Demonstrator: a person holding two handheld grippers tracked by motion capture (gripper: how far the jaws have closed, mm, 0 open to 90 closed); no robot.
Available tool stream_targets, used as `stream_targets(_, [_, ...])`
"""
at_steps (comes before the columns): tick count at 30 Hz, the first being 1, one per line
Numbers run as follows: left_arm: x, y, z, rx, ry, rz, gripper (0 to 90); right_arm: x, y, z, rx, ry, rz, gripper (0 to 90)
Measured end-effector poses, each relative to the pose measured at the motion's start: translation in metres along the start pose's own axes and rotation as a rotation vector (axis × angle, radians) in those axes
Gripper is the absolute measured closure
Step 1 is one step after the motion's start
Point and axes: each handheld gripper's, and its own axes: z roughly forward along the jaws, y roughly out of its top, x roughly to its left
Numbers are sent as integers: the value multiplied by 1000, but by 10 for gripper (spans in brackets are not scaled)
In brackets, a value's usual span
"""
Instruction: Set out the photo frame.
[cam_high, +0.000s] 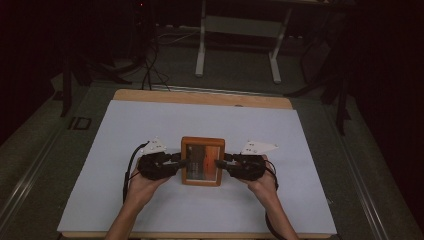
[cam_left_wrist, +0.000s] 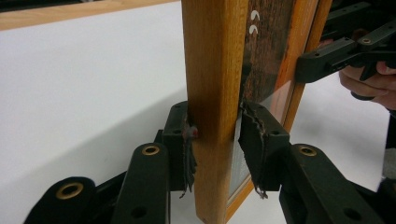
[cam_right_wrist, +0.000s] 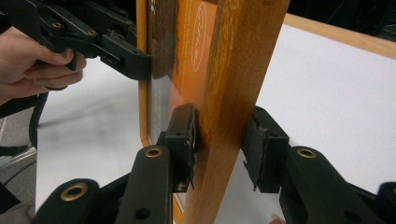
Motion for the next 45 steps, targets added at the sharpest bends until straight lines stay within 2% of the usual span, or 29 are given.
stream_targets(6, [5, -5, 0, 7, 15, -9, 647, -1, -3, 12, 18, 3, 4, 651])
stream_targets(19, [8, -9, 10, 16, 39, -11, 647, -9, -9, 18, 16, -8, 35, 644])
stream_targets(29, [8, -9, 15, 1, 36, -22, 648, -13, -10, 16, 4, -17, 44, 643])
stream_targets(45, [11, -8, 21, -5, 50, -74, 649, -24, -17, 20, -18, 6, 86, 647])
